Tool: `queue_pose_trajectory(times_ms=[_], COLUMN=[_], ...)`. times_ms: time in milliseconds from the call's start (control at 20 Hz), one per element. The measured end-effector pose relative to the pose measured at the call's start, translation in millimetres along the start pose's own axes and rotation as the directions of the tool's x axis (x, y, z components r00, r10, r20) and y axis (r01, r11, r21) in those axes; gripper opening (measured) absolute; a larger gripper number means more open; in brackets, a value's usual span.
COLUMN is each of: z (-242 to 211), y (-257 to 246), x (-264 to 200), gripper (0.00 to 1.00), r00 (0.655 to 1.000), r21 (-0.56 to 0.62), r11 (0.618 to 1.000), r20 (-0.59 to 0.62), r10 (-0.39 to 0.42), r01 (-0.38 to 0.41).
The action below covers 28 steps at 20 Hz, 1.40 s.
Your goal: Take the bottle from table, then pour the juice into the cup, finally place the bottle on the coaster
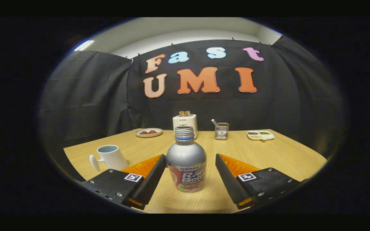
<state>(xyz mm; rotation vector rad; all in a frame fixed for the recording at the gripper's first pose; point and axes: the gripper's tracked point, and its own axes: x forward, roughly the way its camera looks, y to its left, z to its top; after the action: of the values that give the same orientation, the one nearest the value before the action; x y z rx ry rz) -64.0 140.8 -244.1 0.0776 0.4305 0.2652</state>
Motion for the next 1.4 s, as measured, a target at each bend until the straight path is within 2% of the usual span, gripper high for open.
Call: queue_pose_trajectory(times_ms=[350,450,500,700,1150,1400], z=[-40.7,-47.3,-47.5,-44.2,-4.7,5.4], y=[1.9,3.9,3.3,6.7,20.4,29.1], x=[10.5,15.2,16.2,19.3,35.2,41.9], gripper=[0.92,0.83,0.81,0.78,0.76,0.74], r00=[0.995,0.992,0.992,0.992,0.996,0.995], r21=[0.015,0.029,0.027,0.002,-0.124,-0.244], r11=[1.000,1.000,1.000,1.000,0.992,0.968], r20=[-0.103,-0.127,-0.126,-0.126,-0.078,-0.066], r10=[-0.007,-0.004,-0.007,-0.022,-0.046,-0.076], r01=[0.009,0.008,0.011,0.023,0.036,0.058])
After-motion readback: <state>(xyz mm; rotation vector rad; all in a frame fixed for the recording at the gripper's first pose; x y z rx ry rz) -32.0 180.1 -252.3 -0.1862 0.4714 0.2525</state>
